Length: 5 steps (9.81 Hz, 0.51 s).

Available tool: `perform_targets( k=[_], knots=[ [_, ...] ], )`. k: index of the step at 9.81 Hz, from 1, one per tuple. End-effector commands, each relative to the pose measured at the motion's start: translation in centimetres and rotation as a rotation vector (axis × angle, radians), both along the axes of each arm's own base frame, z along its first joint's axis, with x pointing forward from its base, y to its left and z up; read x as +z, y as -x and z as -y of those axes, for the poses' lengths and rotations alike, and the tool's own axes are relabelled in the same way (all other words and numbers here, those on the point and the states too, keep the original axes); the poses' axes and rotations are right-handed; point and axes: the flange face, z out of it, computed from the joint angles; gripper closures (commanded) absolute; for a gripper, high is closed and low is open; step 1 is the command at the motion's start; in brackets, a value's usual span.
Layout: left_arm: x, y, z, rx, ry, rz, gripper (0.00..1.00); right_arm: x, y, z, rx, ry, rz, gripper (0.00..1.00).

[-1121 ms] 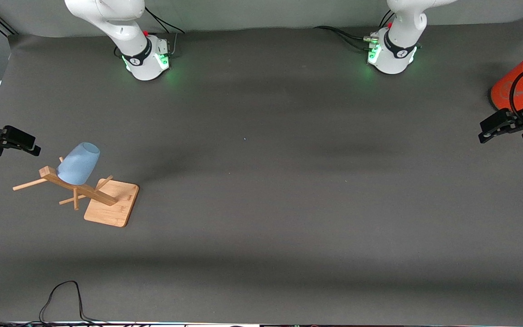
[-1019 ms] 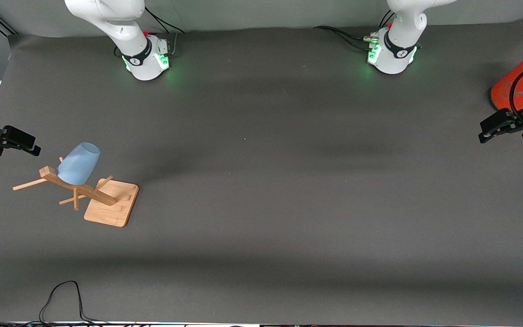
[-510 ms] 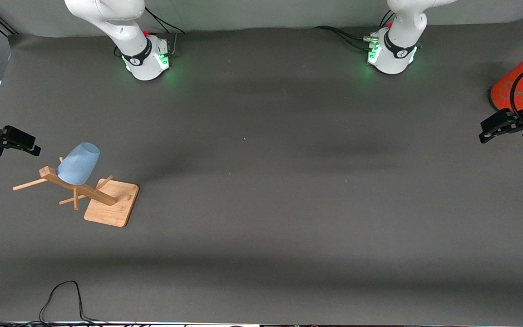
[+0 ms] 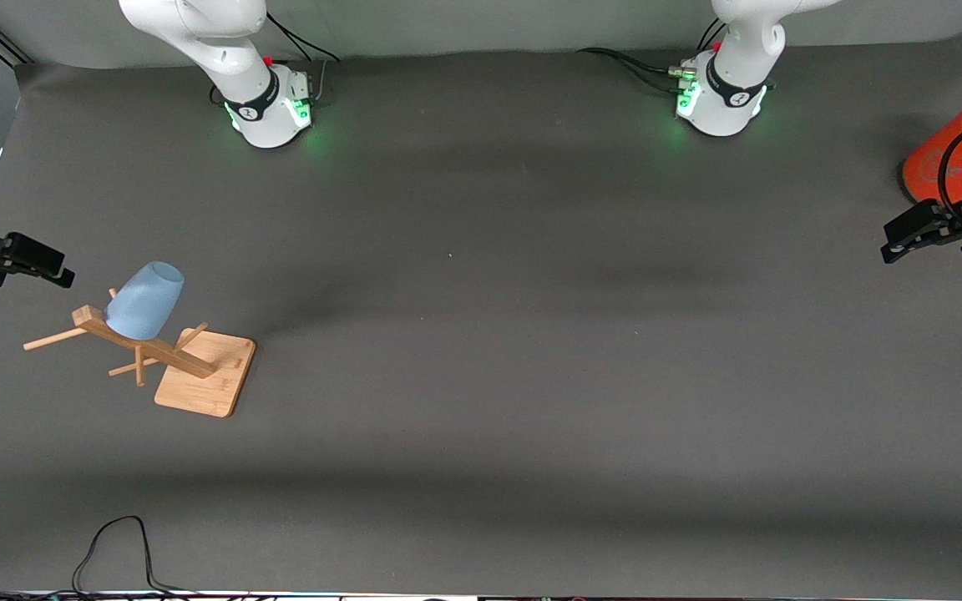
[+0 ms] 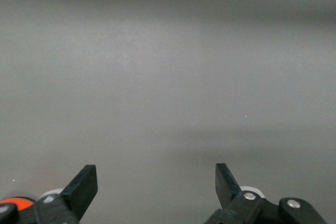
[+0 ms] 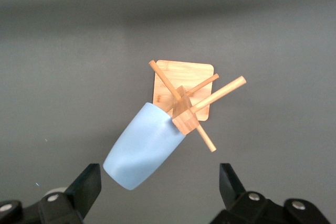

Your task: Rotate and upright cup with both arms

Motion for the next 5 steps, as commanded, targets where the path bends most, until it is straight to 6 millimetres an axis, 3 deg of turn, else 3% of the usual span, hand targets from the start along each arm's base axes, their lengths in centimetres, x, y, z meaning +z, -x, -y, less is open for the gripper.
perform_targets(
  k=[1,3,5],
  knots=[
    [0.7,0.0,0.2,-0.013,-0.012,0.011,0.00,0.6,0.5,-2.9,-0.150,0.000,0.000,0.00],
    [0.7,0.0,0.3,-0.016,-0.012,0.015,0.00,0.5,0.6,-3.4,-0.349,-0.011,-0.008,0.00],
    [0.7,0.0,0.3,-0.019,-0.013,0.015,0.00,0.1,0.9,-2.2,-0.406,-0.084,-0.053,0.00]
  ],
)
